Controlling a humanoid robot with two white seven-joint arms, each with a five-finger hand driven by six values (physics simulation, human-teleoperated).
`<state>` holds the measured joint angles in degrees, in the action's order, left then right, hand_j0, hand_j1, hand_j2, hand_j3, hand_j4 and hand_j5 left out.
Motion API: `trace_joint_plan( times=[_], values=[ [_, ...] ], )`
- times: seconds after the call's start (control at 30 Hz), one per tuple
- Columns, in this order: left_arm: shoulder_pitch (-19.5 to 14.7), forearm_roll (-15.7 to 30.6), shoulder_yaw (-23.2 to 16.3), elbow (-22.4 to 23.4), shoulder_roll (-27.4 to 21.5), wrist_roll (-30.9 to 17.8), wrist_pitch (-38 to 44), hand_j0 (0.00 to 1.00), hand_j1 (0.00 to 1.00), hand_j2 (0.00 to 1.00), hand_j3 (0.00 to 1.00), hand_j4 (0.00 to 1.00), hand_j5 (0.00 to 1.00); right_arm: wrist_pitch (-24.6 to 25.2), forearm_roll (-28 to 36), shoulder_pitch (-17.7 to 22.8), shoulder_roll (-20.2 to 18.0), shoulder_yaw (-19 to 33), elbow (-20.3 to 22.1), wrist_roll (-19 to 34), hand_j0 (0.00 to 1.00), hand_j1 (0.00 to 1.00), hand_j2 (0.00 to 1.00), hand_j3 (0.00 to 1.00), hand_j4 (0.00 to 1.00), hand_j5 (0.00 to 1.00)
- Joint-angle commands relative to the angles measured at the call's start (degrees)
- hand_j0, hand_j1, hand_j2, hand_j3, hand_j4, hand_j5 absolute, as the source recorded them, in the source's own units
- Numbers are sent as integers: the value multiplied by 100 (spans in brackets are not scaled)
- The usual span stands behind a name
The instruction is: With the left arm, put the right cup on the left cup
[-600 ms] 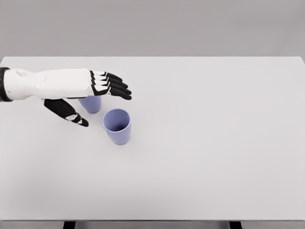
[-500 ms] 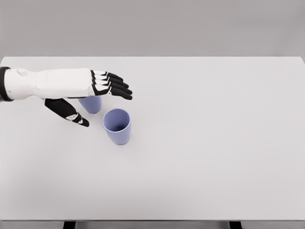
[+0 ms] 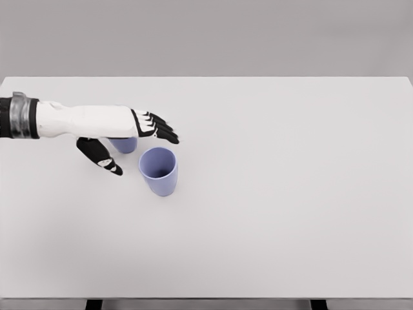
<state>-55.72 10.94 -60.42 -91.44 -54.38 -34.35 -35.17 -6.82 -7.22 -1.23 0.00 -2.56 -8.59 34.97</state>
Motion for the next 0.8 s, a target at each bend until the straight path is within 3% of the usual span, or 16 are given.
trace_joint_plan(
  times=[0.0, 0.1, 0.23, 0.6, 0.63, 0.77],
  values=[
    [9, -127, -110, 267, 208, 95, 17, 100, 100, 100, 100, 100, 100, -3, -8, 0, 0, 1, -2, 3, 100, 100, 100, 100, 100, 100],
    [53, -276, -119, 619, 595, 104, 17, 100, 100, 100, 100, 100, 100, -3, -8, 0, 0, 1, -2, 3, 100, 100, 100, 100, 100, 100],
    [97, -303, -294, 742, 709, 227, 17, 100, 100, 100, 100, 100, 100, -3, -8, 0, 0, 1, -2, 3, 100, 100, 100, 100, 100, 100],
    [185, -338, -312, 751, 630, 271, 17, 100, 100, 100, 100, 100, 100, -3, -8, 0, 0, 1, -2, 3, 100, 100, 100, 100, 100, 100],
    [185, -724, -233, 751, 630, 271, 17, 100, 100, 100, 100, 100, 100, -3, -8, 0, 0, 1, -2, 3, 100, 100, 100, 100, 100, 100],
    [220, -997, -207, 777, 674, 323, 17, 100, 100, 100, 100, 100, 100, -3, -8, 0, 0, 1, -2, 3, 100, 100, 100, 100, 100, 100]
  ],
)
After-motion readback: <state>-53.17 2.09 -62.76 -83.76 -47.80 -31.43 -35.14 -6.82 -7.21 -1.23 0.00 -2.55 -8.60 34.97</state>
